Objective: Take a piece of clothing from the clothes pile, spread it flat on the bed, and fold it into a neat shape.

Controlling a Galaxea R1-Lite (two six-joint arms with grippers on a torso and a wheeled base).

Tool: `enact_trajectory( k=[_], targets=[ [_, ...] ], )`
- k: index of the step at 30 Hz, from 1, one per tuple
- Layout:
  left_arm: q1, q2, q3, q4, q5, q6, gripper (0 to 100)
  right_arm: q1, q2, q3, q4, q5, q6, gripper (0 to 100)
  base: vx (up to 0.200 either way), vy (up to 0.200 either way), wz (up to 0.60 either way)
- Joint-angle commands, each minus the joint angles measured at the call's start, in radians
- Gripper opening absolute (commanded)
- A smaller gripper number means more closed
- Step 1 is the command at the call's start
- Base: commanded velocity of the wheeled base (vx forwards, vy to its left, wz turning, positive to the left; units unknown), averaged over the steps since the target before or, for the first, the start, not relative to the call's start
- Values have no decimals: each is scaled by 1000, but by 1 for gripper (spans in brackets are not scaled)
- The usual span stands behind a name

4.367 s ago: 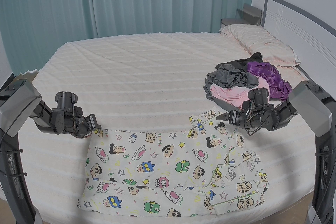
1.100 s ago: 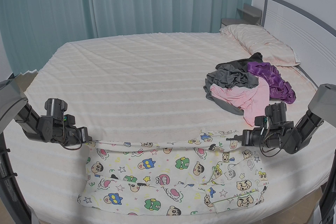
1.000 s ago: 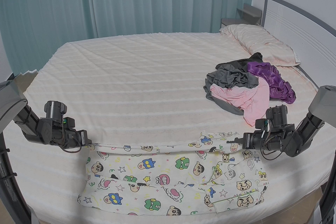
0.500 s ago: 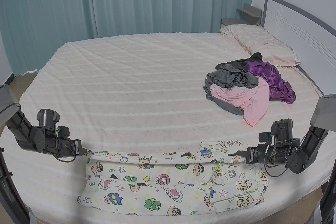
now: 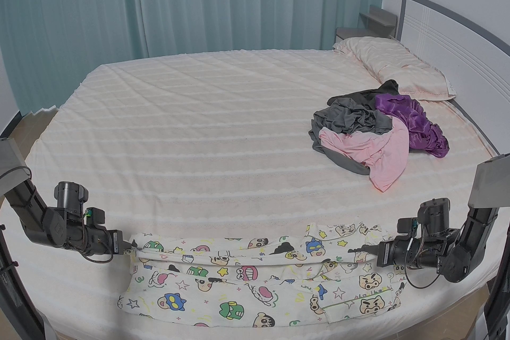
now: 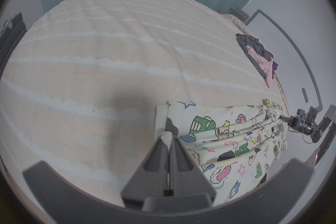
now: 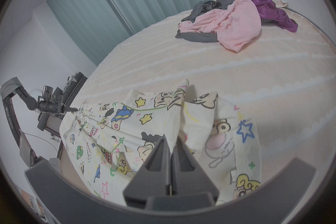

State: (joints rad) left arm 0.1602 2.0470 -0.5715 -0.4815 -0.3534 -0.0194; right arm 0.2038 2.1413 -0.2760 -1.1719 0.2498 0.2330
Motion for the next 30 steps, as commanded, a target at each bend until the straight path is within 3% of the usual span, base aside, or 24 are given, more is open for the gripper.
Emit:
enact_trajectory(
  k=[1,20,21,30],
  targets=[
    [1,13,13,0,1,-1,0,9,54,50,-51,0,0,0,0,0,0],
    [-1,44,30,-2,-1,35,0,23,158,198,-319,0,3,0,0,0,0],
    [-1,44,30,-2,-1,35,100,23,166,201,-333,0,6,100,0,0,0],
    [4,19,67,-17,-16,33,100,20,132,258,-388,2,39,100,0,0,0]
  ],
)
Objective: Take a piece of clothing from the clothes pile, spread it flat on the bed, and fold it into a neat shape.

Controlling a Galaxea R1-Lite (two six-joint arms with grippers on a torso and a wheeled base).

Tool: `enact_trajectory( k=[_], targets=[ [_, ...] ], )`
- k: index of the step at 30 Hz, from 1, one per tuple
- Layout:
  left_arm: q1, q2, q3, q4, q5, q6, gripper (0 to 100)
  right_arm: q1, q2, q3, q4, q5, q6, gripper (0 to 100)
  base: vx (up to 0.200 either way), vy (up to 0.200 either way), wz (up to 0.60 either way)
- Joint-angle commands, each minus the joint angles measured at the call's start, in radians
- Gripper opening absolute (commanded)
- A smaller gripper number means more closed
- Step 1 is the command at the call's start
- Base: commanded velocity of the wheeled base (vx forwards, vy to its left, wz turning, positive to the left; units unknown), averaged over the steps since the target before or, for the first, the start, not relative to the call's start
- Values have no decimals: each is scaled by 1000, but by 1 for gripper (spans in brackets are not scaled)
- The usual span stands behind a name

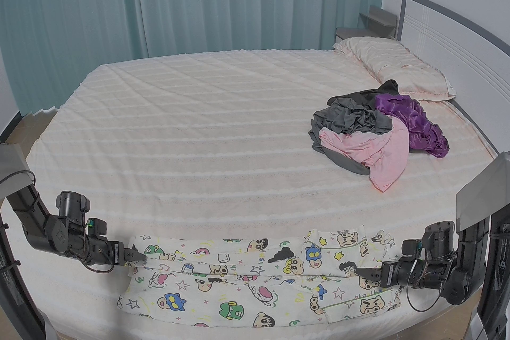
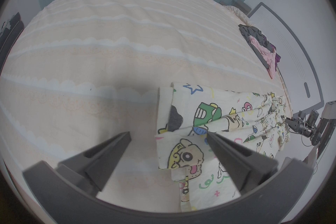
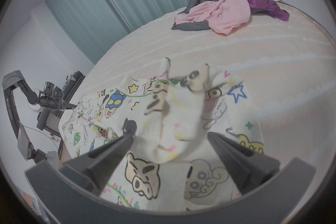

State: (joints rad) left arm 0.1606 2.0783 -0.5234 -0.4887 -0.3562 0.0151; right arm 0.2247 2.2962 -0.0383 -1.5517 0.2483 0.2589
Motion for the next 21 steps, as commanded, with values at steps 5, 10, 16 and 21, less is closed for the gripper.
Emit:
enact_trajectory(
  k=[5,10,16,21],
  targets=[
    [33,-41,45,-47,-37,-11,100,-8,-109,37,-7,3,115,100,0,0,0],
    [74,-78,59,-50,-86,-49,100,-10,-132,38,-7,-1,235,100,0,0,0],
    [85,-179,77,-51,-141,-291,100,-10,-106,37,-7,-1,378,100,0,0,0],
    [82,-208,105,-51,-147,-376,100,15,-27,21,-8,-7,422,100,0,0,0]
  ],
)
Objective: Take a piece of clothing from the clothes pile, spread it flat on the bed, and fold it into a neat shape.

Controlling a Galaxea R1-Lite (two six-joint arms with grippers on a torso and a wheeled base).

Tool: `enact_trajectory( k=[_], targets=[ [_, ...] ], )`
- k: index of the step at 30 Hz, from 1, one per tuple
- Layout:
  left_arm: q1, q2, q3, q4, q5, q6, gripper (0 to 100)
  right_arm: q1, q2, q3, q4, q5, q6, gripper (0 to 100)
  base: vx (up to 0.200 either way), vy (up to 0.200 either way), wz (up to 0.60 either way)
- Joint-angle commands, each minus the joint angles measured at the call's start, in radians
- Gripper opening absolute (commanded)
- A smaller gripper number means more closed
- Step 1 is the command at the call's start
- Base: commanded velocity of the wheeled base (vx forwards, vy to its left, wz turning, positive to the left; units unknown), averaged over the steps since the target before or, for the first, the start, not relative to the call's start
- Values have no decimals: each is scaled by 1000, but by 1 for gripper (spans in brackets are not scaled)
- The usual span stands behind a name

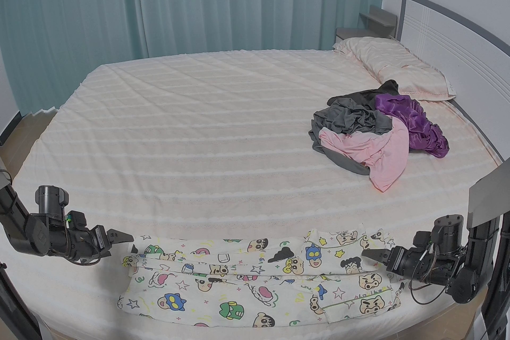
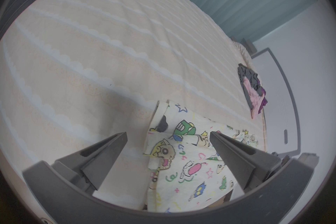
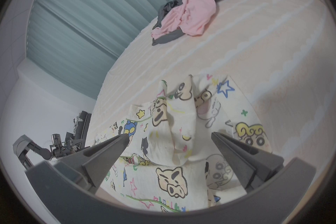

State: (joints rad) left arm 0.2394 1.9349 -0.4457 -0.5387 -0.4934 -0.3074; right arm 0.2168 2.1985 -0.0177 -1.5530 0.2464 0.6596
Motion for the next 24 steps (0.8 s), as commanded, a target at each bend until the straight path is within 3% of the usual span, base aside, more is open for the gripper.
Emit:
enact_trajectory(
  k=[1,8,9,24],
  targets=[
    [1,-65,27,-1,-10,-71,100,29,79,-7,-7,-6,22,100,0,0,0],
    [3,-51,30,-4,-11,-114,100,52,93,-93,-6,-50,23,100,0,0,0],
    [3,-51,30,-4,-11,-114,100,52,93,-93,-6,-50,23,0,0,0,0],
    [0,-11,108,-116,-14,-104,100,27,83,-24,-7,-113,15,0,0,0,0]
  ],
)
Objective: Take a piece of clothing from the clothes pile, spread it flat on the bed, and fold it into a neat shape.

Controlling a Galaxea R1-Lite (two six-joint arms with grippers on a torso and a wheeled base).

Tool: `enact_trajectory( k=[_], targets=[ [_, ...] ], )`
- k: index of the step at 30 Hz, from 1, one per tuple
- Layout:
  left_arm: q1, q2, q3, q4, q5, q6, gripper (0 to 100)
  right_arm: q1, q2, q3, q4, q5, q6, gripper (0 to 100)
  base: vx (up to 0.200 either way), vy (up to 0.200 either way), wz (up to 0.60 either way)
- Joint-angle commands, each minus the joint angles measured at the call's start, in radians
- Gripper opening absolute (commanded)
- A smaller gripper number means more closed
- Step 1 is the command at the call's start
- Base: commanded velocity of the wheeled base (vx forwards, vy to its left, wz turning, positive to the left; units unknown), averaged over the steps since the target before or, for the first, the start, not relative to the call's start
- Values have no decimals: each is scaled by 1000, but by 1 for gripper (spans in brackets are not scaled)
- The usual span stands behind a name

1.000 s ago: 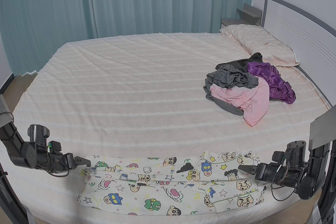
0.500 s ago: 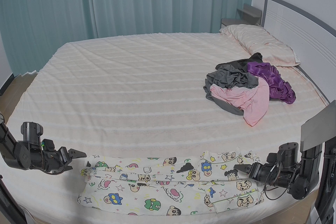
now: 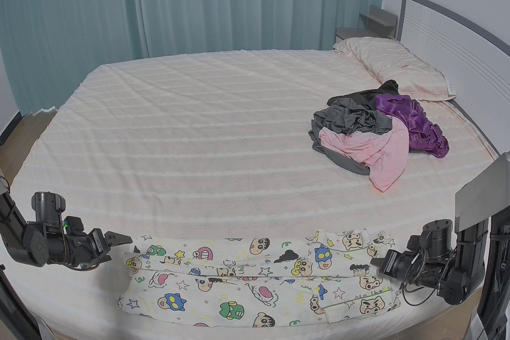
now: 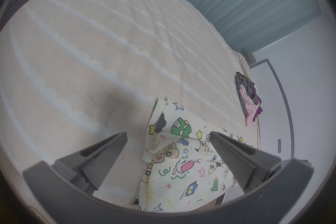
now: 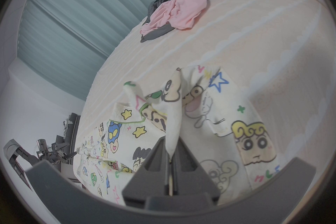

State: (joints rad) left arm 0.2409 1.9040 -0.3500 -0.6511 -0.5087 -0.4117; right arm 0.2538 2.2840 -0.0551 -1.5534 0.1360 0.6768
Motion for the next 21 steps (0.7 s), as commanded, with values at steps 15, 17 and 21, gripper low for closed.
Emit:
enact_trajectory(
  k=[15,17,21],
  targets=[
    [-3,27,22,-10,-1,1,100,-39,-107,55,-5,-53,7,100,0,0,0],
    [-3,30,22,-10,-1,1,100,-51,-152,55,-5,-70,6,100,0,0,0],
    [-3,30,25,-12,-1,1,100,-41,-252,52,-5,-96,-3,100,0,0,0]
  ],
)
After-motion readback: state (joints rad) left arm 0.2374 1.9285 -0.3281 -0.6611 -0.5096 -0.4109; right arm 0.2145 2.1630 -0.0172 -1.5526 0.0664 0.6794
